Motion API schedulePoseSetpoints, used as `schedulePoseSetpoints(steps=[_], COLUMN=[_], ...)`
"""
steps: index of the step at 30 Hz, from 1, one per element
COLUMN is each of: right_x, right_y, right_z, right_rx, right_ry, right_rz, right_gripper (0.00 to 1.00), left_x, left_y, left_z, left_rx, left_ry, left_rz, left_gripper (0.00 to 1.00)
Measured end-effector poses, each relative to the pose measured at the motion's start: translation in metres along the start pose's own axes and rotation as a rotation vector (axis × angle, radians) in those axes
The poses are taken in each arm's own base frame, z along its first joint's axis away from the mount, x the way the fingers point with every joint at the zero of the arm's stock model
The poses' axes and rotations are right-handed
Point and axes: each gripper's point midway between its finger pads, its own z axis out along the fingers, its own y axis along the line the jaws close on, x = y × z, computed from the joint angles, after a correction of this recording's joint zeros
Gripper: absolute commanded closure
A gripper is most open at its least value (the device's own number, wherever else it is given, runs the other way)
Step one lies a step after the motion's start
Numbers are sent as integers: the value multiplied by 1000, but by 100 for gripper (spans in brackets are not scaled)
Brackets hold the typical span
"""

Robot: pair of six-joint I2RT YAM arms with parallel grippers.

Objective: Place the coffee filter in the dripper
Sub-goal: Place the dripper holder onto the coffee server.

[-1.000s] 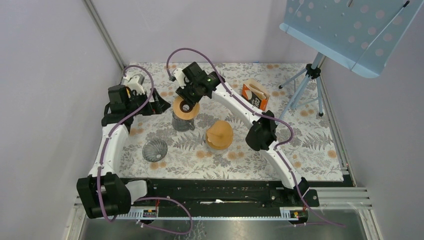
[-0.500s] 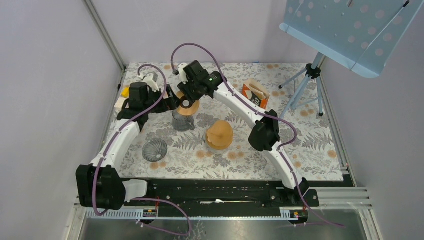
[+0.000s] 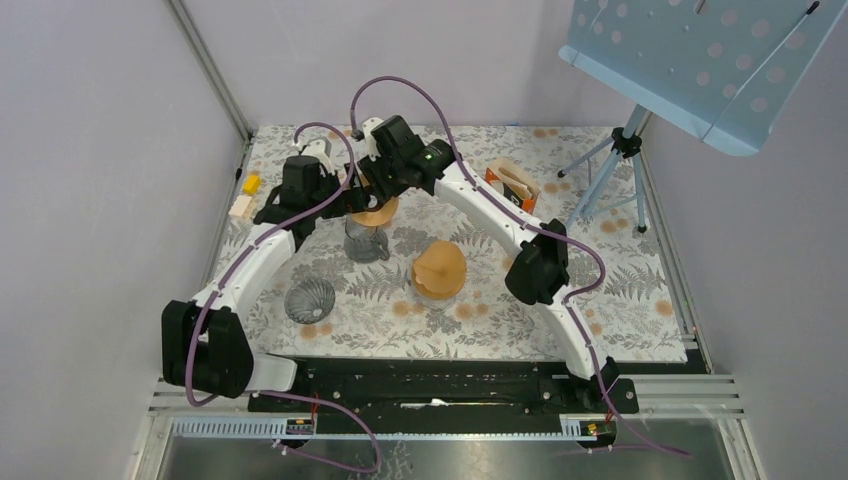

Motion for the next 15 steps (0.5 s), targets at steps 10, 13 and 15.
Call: schedulePoseSetpoints(steps=[10, 13, 15], right_x=[3, 3, 2], right_y=[2, 3, 4], right_z=[1, 2, 2], right_rx=[-3, -5, -8], right_ry=[6, 4, 0], right_rz=[42, 51, 57], right_gripper=[76, 76, 74], left_x=[1, -1, -2], left_y=[4, -1, -4], left_z=[7, 8, 8], left_rx=[-40, -29, -14], left_ry=[1, -1, -2], left_rz=[70, 95, 109], left_gripper=[35, 50, 56])
